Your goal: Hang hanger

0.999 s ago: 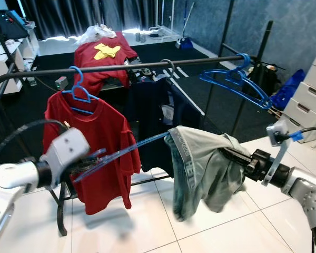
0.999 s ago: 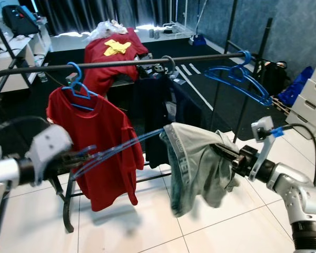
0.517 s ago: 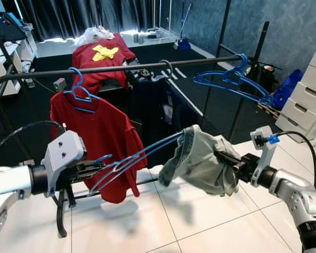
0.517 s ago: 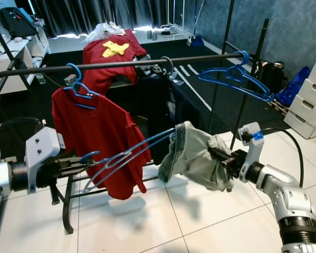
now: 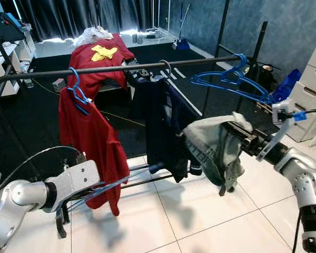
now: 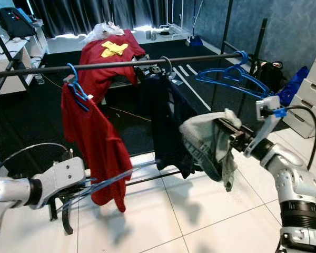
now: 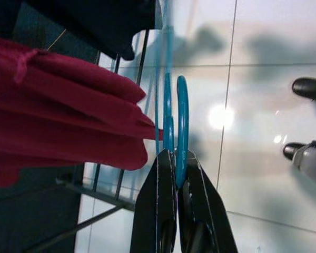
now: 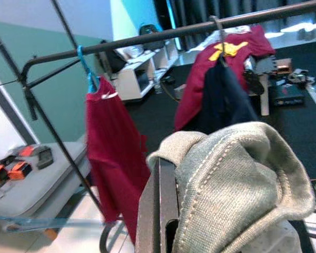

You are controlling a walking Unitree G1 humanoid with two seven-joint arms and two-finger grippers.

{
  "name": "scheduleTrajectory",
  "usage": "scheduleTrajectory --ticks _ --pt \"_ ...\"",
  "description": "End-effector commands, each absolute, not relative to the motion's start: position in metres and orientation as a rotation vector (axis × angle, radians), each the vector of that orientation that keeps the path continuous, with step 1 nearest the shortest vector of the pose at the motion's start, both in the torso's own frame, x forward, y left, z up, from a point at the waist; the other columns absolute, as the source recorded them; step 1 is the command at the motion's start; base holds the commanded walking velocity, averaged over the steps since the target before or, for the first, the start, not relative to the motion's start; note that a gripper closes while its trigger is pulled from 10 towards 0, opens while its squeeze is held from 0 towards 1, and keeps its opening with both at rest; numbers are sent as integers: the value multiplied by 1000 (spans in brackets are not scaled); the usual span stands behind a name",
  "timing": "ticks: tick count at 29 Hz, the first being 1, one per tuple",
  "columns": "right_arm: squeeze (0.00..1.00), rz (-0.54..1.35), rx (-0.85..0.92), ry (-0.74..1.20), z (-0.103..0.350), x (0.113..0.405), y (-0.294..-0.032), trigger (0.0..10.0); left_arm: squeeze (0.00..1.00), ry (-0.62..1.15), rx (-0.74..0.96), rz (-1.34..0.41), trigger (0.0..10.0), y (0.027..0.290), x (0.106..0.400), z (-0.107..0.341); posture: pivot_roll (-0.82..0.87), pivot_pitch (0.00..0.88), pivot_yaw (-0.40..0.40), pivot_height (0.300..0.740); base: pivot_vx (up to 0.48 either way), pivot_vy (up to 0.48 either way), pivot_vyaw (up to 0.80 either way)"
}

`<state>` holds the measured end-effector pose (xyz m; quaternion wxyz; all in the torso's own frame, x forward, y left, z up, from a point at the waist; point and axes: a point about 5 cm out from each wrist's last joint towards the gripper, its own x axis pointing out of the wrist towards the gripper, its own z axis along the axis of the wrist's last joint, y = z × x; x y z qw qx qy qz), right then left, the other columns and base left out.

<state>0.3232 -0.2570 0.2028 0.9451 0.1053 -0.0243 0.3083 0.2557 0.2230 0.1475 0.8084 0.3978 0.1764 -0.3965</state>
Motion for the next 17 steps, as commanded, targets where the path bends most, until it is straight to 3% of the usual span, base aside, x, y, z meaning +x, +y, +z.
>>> scheduleTrajectory --ticks 1,4,7,13,14,17 --pt "0 618 224 -88 209 325 -259 0 0 400 883 -847 10000 227 255 146 -93 0 19 740 0 0 0" --pt "0 600 253 -118 213 327 -260 0 0 417 899 -851 10000 228 254 143 -91 0 21 740 0 0 0" --pt "0 574 307 -134 212 331 -259 0 0 400 899 -907 10000 213 252 137 -88 0 20 740 0 0 0" --pt "0 589 165 137 163 326 -241 0 0 272 732 -827 10000 200 261 146 -91 0 26 740 0 0 0" --pt "0 568 179 157 154 326 -236 2235 0 241 643 -750 10000 202 265 146 -93 0 32 740 0 0 0" --pt "0 568 179 157 154 326 -236 2235 0 241 643 -750 10000 202 265 146 -93 0 32 740 0 0 0"
